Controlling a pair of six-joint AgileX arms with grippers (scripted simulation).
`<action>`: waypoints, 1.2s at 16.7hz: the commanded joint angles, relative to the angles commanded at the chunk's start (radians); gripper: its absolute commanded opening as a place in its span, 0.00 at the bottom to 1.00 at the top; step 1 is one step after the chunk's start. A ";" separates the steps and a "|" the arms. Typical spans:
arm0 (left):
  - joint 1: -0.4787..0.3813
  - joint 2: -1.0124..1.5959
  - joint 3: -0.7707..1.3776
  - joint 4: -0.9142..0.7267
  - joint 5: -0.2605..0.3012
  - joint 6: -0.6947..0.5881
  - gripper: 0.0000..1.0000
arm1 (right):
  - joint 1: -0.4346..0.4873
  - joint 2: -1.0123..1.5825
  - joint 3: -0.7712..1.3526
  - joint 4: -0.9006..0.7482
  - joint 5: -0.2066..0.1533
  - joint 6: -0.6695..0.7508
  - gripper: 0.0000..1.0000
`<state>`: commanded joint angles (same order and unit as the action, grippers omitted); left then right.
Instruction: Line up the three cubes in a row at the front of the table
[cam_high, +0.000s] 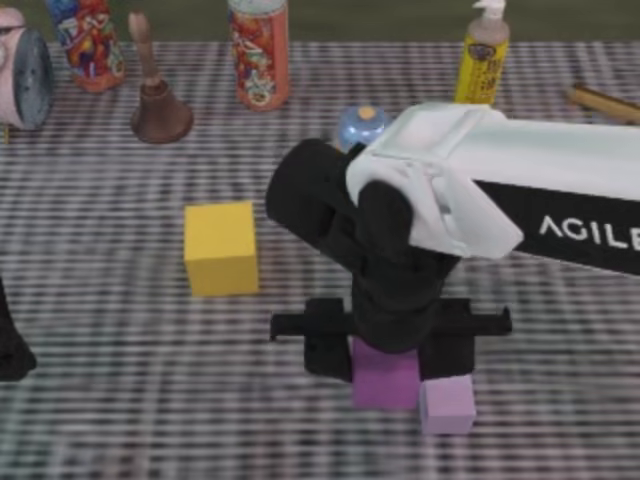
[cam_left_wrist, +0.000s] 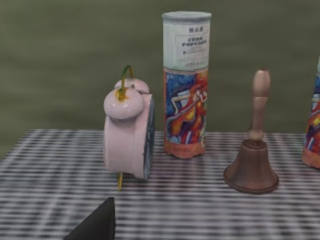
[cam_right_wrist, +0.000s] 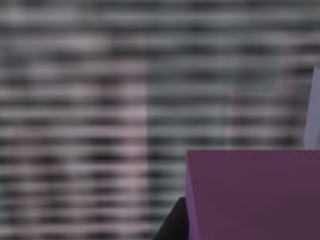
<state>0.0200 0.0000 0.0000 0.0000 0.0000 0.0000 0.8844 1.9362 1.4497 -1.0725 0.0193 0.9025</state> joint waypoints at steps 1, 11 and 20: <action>0.000 0.000 0.000 0.000 0.000 0.000 1.00 | -0.001 0.010 -0.022 0.035 0.000 0.002 0.00; 0.000 0.000 0.000 0.000 0.000 0.000 1.00 | 0.008 0.072 -0.141 0.217 0.001 0.003 0.08; 0.000 0.000 0.000 0.000 0.000 0.000 1.00 | 0.008 0.072 -0.141 0.217 0.001 0.003 0.75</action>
<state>0.0200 0.0000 0.0000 0.0000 0.0000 0.0000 0.8926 2.0080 1.3085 -0.8556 0.0203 0.9055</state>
